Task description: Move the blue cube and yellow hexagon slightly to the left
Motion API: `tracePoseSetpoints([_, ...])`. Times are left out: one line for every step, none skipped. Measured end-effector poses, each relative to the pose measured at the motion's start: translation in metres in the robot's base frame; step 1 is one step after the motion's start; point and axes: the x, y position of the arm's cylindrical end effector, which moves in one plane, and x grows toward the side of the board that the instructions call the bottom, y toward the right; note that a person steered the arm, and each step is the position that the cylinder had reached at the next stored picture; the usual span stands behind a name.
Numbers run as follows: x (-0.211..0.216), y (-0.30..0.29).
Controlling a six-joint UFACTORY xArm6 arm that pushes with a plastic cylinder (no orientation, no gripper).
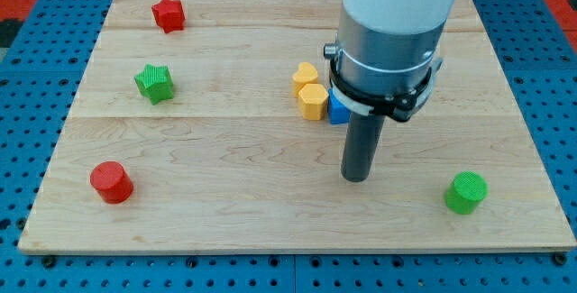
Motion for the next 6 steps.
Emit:
tracePoseSetpoints([-0.033, 0.017])
tracePoseSetpoints([-0.062, 0.056])
tracePoseSetpoints([-0.089, 0.057])
tracePoseSetpoints([-0.101, 0.056])
tracePoseSetpoints([-0.101, 0.056])
tracePoseSetpoints([-0.096, 0.029])
